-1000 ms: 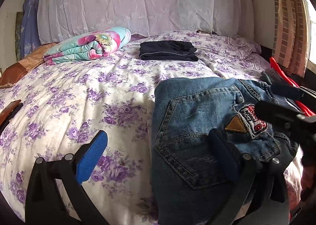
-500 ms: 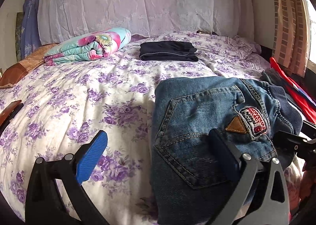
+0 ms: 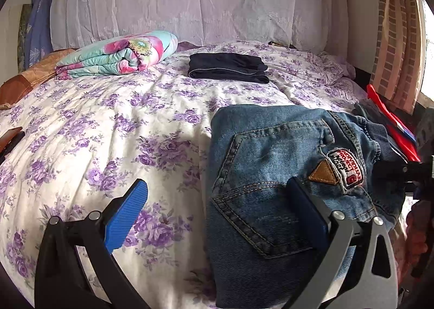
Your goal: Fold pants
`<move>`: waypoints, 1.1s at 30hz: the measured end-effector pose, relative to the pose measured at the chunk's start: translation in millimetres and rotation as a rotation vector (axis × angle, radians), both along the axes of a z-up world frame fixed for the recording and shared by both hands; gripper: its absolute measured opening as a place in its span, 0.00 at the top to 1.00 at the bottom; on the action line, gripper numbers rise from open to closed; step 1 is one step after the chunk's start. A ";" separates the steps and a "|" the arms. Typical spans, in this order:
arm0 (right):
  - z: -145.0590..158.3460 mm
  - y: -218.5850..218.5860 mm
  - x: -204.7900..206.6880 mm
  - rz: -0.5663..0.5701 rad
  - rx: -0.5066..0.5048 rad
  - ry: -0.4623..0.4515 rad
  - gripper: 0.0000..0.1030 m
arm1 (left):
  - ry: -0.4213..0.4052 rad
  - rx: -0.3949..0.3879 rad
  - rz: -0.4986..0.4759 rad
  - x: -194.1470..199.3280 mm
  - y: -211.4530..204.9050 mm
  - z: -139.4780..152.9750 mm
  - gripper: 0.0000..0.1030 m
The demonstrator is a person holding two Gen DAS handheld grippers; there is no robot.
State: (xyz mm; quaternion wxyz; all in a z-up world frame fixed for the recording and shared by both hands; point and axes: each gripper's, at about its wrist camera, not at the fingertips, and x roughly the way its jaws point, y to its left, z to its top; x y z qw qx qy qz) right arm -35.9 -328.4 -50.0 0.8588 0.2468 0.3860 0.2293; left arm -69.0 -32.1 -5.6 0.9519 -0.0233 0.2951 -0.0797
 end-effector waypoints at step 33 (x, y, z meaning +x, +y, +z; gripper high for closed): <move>-1.8 3.3 18.5 0.125 -0.019 -0.033 0.04 | 0.015 0.002 -0.104 -6.5 -27.5 0.1 0.05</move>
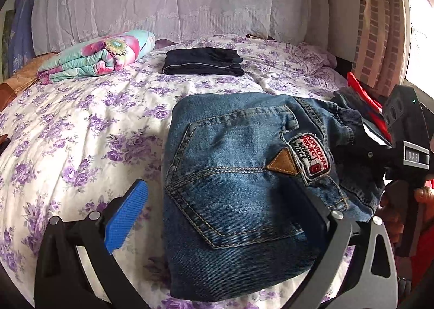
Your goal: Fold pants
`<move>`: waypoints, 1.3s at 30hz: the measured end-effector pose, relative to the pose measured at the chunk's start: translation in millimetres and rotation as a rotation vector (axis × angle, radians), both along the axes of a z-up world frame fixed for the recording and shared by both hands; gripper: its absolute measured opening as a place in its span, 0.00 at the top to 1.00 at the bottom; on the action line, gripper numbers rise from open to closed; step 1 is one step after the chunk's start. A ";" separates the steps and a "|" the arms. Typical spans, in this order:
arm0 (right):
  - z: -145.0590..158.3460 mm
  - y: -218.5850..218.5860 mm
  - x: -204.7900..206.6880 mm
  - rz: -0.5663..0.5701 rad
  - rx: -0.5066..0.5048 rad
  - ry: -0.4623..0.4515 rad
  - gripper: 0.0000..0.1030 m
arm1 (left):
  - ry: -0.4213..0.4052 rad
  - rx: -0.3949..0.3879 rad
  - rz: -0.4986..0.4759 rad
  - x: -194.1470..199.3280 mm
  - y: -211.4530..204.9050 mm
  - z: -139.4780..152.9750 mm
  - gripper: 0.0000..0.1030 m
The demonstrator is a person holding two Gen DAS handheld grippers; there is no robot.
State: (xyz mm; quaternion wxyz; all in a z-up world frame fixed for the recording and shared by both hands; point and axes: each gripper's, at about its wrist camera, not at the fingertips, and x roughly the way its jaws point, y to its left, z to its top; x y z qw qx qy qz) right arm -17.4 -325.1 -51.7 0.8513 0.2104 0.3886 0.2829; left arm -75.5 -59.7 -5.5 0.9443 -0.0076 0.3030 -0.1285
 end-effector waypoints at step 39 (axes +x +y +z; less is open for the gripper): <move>5.9 -6.2 -85.9 -0.126 -0.117 -0.193 0.03 | 0.178 -0.300 -0.118 1.7 53.4 -22.2 0.04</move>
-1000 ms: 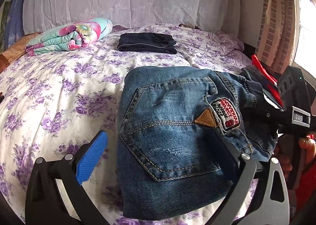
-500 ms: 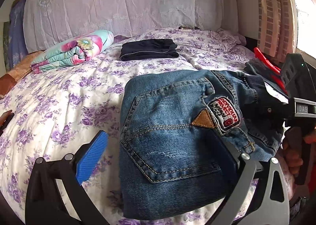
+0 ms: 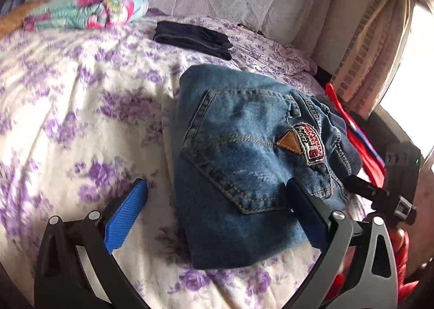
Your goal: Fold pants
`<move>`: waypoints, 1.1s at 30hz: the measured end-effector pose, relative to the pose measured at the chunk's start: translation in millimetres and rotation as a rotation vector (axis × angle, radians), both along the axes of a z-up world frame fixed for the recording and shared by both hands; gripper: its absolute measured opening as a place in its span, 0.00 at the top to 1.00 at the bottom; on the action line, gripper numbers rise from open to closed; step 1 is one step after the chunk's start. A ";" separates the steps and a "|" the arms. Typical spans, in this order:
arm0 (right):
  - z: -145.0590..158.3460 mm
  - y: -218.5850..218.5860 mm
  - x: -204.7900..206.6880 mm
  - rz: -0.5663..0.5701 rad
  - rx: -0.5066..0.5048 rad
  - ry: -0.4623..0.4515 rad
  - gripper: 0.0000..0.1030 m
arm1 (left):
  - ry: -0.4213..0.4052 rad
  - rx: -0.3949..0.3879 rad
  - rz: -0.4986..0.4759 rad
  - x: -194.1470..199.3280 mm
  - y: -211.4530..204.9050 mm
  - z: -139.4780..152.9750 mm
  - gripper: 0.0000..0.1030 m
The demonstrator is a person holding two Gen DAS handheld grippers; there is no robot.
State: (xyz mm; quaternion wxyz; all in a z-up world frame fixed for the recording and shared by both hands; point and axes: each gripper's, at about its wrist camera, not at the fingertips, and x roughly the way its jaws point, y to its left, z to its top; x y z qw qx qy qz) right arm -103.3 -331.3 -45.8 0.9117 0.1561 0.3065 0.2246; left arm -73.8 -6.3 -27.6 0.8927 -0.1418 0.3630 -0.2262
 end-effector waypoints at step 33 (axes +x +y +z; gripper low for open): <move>46.1 69.2 1.1 0.094 -0.393 -0.190 0.04 | 0.063 0.242 -0.034 95.2 -30.6 32.2 0.04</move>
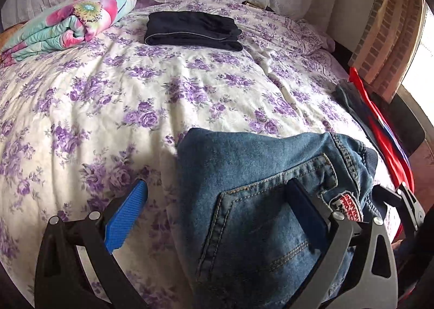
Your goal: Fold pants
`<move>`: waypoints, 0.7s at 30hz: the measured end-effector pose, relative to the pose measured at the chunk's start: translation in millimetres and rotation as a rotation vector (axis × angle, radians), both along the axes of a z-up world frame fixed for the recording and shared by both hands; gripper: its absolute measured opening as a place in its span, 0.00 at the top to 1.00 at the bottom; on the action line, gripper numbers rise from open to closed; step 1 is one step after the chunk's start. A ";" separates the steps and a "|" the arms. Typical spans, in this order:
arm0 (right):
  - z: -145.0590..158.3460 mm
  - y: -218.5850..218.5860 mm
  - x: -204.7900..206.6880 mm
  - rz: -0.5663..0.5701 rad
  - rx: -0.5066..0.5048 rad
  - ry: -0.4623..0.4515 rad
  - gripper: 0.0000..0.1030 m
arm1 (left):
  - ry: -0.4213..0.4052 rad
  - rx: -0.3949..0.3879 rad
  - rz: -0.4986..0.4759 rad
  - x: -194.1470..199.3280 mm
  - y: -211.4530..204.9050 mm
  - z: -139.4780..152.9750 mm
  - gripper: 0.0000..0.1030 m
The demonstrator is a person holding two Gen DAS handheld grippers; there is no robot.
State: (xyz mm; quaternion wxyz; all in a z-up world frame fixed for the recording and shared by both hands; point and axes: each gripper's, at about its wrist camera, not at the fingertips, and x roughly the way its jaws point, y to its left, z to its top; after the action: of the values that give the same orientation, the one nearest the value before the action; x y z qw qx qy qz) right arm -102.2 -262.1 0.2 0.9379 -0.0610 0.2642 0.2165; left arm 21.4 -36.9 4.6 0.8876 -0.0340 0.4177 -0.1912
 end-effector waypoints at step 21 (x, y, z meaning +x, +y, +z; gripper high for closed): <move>-51.3 -79.5 95.1 -0.029 0.618 0.472 0.05 | 0.135 -0.344 -0.163 -38.1 4.2 -37.2 0.04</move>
State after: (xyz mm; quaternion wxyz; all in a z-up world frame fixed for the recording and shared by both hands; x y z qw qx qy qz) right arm -7.1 -341.6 -51.1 0.8283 0.2797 0.3958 0.2809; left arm -16.7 -32.7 -32.6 0.8204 -0.1641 0.4386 -0.3281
